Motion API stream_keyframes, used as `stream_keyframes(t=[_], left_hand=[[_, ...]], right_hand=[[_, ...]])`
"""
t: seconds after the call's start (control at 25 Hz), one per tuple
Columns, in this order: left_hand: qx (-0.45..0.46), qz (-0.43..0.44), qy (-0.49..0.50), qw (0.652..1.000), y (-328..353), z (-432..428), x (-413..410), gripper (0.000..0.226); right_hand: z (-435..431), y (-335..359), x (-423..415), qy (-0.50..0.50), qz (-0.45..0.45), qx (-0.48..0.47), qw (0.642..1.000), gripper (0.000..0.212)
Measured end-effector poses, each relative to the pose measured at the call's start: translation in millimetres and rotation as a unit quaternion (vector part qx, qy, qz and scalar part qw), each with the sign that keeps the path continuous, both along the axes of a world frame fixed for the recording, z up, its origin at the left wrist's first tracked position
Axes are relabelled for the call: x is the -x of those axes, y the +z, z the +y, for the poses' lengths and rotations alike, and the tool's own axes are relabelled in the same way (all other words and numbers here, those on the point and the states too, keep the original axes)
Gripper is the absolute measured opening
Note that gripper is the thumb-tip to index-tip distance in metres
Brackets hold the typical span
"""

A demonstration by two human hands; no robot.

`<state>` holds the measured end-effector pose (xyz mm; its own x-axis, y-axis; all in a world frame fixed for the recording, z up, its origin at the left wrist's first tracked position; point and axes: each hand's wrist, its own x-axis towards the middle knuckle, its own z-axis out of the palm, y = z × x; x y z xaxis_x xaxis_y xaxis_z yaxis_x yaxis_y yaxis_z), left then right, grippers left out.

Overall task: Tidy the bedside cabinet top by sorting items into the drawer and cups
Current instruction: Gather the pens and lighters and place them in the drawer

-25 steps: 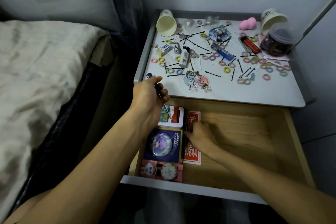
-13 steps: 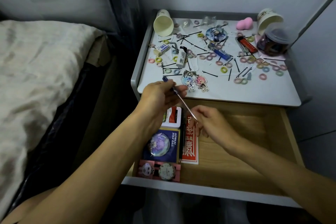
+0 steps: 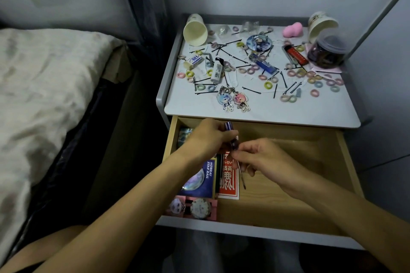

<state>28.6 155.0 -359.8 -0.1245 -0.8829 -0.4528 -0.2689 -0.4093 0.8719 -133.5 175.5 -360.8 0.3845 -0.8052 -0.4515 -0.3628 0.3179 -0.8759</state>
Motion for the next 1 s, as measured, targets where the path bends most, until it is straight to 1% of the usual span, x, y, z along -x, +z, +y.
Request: stream_keyframes(t=[0.04,0.08,0.12,0.16,0.2,0.24,0.28,0.32,0.36,0.44,0.52,0.6,0.72,0.88,1.0], left_hand=[[0.002,-0.020,-0.008,1.000,-0.3,-1.1,-0.7,0.020],[0.014,-0.063,-0.021,0.998,0.3,-1.8,-3.2,0.023],[0.039,-0.137,-0.035,0.989,0.0,-2.9,-8.0,0.027],[0.073,-0.234,-0.041,0.969,0.2,-3.7,-14.8,0.032],[0.109,-0.338,-0.035,0.934,0.0,-3.4,-23.2,0.036],[0.133,-0.423,-0.024,0.896,0.7,-1.8,-32.5,0.037],[0.139,-0.477,-0.017,0.868,1.0,-0.6,-40.0,0.038],[0.129,-0.503,-0.019,0.854,2.0,0.9,-44.7,0.038],[0.110,-0.512,-0.031,0.851,1.0,1.2,-46.4,0.039],[0.080,-0.496,-0.066,0.862,-3.3,2.2,-44.4,0.041],[0.064,-0.483,-0.087,0.869,-7.8,1.7,-43.0,0.040],[0.066,-0.482,-0.090,0.869,-10.1,0.5,-44.5,0.036],[0.080,-0.497,-0.095,0.859,-11.5,-0.8,-44.4,0.032],[0.081,-0.516,-0.110,0.846,-12.8,-0.8,-41.2,0.032],[0.082,-0.528,-0.117,0.837,-14.2,-2.2,-41.1,0.032]], right_hand=[[-0.8,-1.9,-0.2,-0.001,-0.013,-0.007,1.000,0.016],[-1.7,-5.2,-0.9,-0.002,-0.025,-0.013,1.000,0.011],[-2.2,-10.5,-1.3,-0.005,-0.029,-0.021,0.999,0.008],[-2.7,-18.3,-1.9,-0.013,-0.023,-0.032,0.999,0.012],[-2.9,-28.4,-1.5,-0.023,-0.004,-0.045,0.999,0.015],[-3.4,-39.6,-1.2,-0.033,0.021,-0.057,0.998,0.017],[-5.2,-51.6,-1.2,-0.042,0.047,-0.064,0.996,0.020],[-8.1,-63.2,-1.9,-0.051,0.069,-0.067,0.994,0.022],[-11.8,-74.2,-3.6,-0.061,0.087,-0.064,0.992,0.024],[-20.5,-91.8,-13.3,-0.086,0.112,-0.042,0.989,0.025],[-27.3,-105.3,-24.8,-0.103,0.145,0.003,0.984,0.026],[-31.8,-114.9,-33.0,-0.112,0.176,0.047,0.977,0.022],[-36.5,-120.0,-37.5,-0.122,0.202,0.084,0.968,0.018],[-36.6,-120.1,-40.0,-0.120,0.219,0.128,0.960,0.031],[-35.4,-118.6,-39.6,-0.104,0.227,0.140,0.958,0.034]])
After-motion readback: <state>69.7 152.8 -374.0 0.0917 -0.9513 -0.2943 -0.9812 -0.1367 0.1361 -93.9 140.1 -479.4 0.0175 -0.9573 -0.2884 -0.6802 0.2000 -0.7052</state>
